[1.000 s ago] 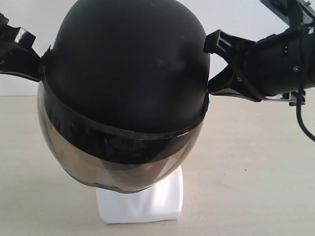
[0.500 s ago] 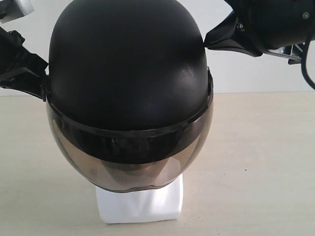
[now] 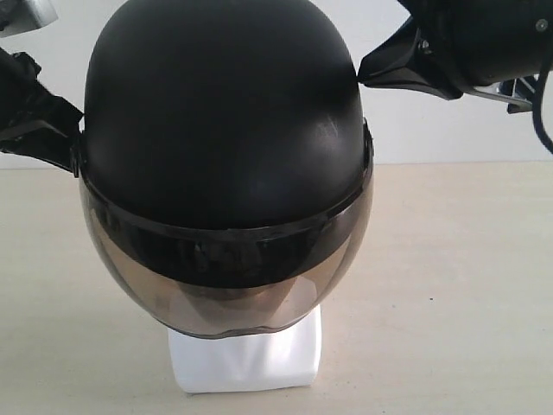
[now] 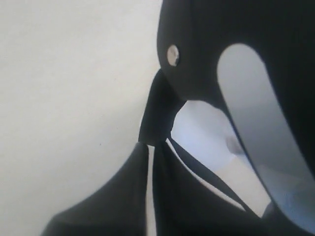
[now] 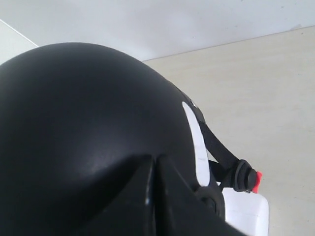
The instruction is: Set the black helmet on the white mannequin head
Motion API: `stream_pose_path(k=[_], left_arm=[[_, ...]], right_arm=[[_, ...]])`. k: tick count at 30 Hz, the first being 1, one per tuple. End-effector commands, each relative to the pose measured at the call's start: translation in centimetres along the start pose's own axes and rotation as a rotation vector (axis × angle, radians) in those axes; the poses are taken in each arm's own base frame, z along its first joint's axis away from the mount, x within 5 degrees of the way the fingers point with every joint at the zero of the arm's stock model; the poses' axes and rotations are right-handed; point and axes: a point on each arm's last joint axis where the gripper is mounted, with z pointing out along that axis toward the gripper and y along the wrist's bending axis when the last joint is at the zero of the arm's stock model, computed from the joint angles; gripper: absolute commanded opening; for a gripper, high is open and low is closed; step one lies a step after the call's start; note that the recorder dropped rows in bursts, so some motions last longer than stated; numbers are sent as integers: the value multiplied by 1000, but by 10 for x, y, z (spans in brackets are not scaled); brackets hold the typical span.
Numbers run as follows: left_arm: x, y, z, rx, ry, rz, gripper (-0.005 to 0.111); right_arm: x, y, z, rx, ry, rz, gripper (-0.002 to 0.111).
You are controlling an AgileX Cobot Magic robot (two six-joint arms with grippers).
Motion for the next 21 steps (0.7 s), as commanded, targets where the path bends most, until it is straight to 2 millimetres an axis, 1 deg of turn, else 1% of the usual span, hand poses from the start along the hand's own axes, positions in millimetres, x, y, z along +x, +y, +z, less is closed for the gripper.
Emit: stream_pose_path(k=[1,7,16,21], left_arm=[[-5,-3,-3,-5,-40,-7,4],[-5,-5,-9,-15,-62,-2,4],[-5,-6,-12,-16,-70,-18,4],[-2,-7,-13,-3,-45,-23,4]], right_arm=[[4,8,-9,-38,30,-1,0],[5,10,-12,-41,36,-8,0],[5,10,-15,-34,38,-35,0],[6,10,-15,-34,41,-35,0]])
